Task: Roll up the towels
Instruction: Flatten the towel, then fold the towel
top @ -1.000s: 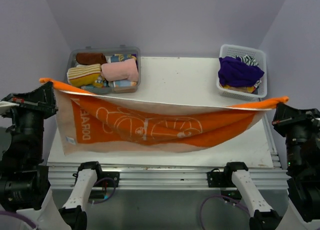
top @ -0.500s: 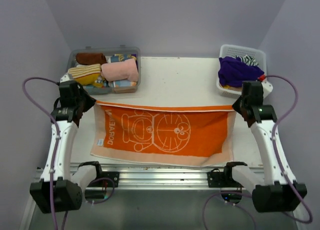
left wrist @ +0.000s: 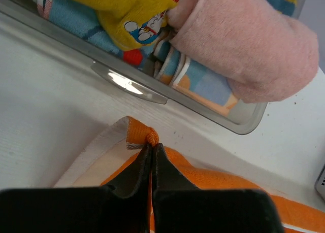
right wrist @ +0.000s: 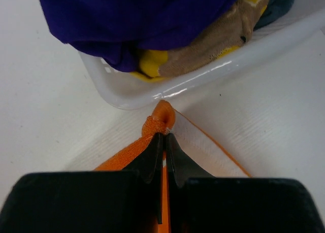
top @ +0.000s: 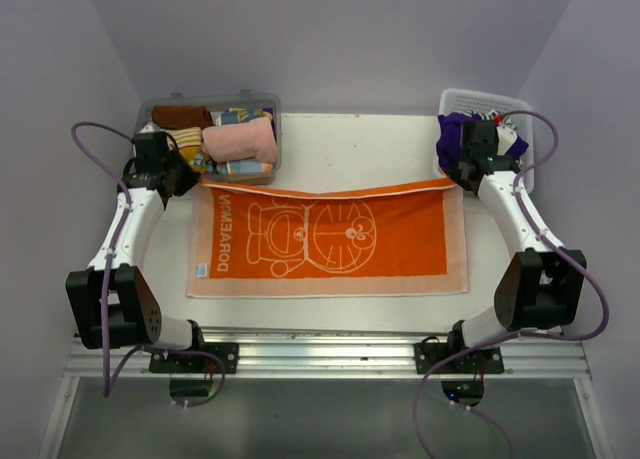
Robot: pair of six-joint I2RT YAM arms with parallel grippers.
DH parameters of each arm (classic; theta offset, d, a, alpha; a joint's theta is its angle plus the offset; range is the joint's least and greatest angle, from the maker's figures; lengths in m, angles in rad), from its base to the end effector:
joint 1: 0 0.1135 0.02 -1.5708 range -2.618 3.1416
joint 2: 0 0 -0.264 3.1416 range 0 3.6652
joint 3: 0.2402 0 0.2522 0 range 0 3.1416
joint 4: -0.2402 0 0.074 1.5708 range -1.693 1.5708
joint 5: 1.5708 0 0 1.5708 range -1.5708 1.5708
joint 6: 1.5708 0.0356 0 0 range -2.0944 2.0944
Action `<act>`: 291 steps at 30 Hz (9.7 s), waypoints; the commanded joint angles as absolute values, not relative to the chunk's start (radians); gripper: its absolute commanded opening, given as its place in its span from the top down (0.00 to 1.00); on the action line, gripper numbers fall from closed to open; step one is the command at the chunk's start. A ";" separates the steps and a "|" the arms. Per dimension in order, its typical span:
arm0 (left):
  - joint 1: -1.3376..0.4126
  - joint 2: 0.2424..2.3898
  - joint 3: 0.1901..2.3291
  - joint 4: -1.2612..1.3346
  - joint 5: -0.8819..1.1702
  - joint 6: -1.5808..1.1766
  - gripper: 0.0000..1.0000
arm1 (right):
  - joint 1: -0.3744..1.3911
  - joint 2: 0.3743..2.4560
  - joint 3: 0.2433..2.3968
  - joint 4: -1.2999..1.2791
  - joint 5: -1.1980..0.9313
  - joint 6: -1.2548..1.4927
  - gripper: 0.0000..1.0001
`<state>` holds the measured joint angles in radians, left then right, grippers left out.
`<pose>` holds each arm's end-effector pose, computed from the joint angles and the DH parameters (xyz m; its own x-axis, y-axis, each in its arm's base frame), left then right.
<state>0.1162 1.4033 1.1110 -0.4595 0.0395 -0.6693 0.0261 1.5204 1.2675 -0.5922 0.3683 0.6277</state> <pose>0.3060 0.0343 0.2858 -0.4779 -0.6799 -0.5561 -0.4892 0.7319 -0.4744 0.3303 -0.0042 0.2938 -0.4793 0.5356 -0.6953 0.6128 0.7714 0.1718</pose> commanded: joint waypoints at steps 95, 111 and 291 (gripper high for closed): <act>0.013 0.989 0.934 -0.658 -0.029 -0.762 0.48 | 0.008 1.031 0.756 -0.608 0.244 0.621 0.43; 0.002 1.555 0.977 -0.405 -0.104 -0.632 0.56 | -0.029 1.518 0.986 -0.488 0.241 0.549 0.75; -0.141 1.339 0.683 -0.588 0.049 -0.704 0.60 | 1.031 1.745 1.589 -0.638 0.187 0.715 1.00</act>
<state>-0.1444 1.3121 0.6895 -0.6556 0.0048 -0.7136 1.0050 1.7103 1.5089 -0.6697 0.1844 0.6872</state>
